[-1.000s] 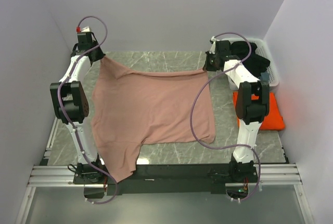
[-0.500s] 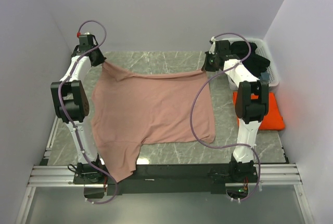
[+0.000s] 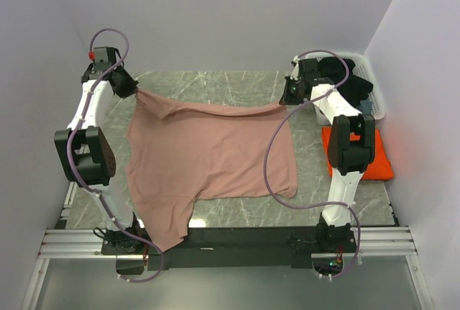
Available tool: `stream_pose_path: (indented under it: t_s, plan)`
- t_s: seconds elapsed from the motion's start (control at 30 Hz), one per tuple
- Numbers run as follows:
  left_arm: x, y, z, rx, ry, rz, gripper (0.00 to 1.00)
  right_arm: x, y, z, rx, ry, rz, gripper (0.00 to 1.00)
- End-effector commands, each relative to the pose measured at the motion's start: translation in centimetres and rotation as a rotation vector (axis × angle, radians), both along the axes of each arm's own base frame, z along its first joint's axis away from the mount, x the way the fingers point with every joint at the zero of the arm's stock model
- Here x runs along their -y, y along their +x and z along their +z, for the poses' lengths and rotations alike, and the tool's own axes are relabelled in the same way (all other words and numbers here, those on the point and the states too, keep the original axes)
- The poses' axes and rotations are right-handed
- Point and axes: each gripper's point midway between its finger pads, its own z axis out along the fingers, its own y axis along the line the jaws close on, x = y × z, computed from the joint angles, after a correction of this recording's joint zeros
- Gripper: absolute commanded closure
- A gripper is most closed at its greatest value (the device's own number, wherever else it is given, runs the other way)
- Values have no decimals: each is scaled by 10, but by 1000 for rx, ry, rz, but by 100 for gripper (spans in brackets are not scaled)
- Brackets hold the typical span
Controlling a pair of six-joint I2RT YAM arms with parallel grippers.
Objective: Fold and stack the t-shirts
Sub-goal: Fold the tshirt
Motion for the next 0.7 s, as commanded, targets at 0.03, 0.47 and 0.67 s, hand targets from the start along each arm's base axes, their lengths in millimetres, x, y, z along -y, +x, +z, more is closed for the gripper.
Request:
stream_pose_path:
  t_s: [0.03,0.47,0.67]
  plan:
    - [3,-30,25,-3,-55,43,99,10,-7,33,46,-2,-37,99]
    - [25,-111,7,-51,-183,122,99,16,-37,34,4,-4,-76,100]
    - [15,-130,17,-48,-153,173,99,21,-38,41,5,-14,-83,100]
